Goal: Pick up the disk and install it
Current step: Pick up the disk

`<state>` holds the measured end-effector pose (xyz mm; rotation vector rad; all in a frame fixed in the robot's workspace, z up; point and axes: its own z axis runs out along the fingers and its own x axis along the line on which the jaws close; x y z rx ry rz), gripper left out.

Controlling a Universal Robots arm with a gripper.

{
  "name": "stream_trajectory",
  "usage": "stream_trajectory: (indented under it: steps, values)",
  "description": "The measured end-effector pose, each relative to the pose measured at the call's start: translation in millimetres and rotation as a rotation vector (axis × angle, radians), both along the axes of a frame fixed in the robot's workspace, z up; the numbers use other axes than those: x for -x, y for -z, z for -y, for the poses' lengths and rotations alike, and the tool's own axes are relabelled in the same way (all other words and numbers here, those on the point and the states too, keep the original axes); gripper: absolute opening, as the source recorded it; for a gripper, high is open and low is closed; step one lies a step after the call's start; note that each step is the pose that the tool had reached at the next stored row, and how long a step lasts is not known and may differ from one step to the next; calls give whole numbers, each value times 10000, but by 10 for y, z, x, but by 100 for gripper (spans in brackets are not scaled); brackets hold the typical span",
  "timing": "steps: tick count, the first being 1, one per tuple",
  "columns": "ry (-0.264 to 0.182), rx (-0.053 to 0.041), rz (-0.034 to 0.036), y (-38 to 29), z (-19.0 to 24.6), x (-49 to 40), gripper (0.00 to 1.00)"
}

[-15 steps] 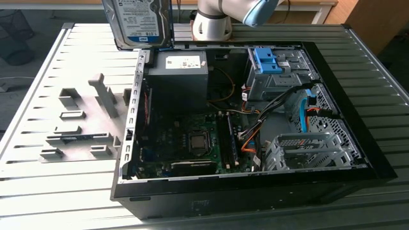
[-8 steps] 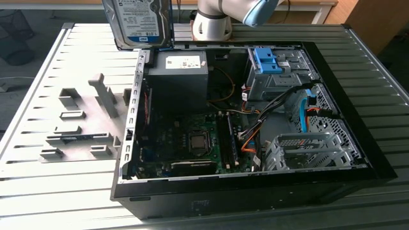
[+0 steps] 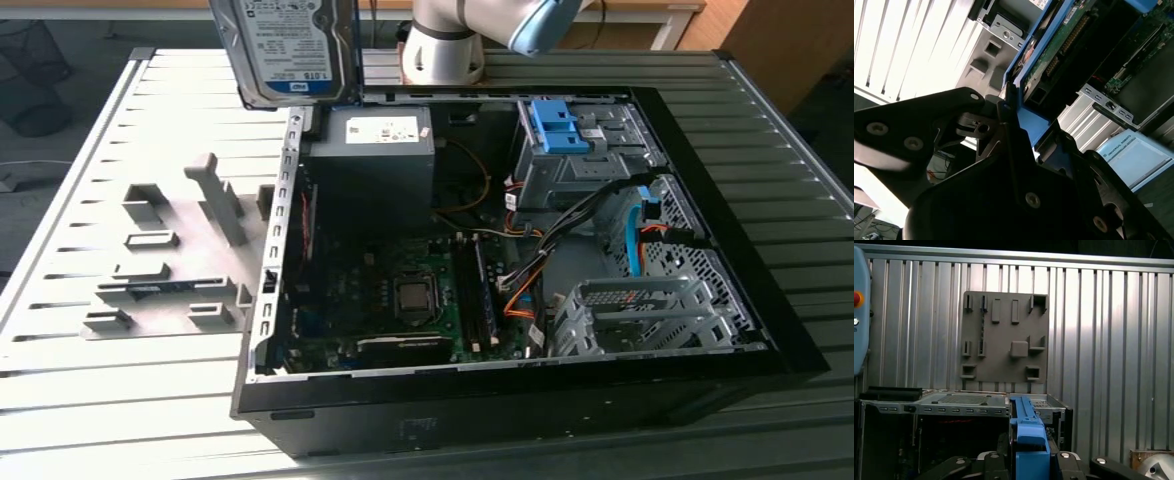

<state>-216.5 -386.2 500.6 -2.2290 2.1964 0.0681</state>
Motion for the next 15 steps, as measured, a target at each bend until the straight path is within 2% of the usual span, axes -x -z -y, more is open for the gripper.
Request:
stream_trajectory:
  steps: [5,15]
  values:
    - [-1,1,-1,0,10,-8,37]
    - [1,0,0,0,10,-99,37]
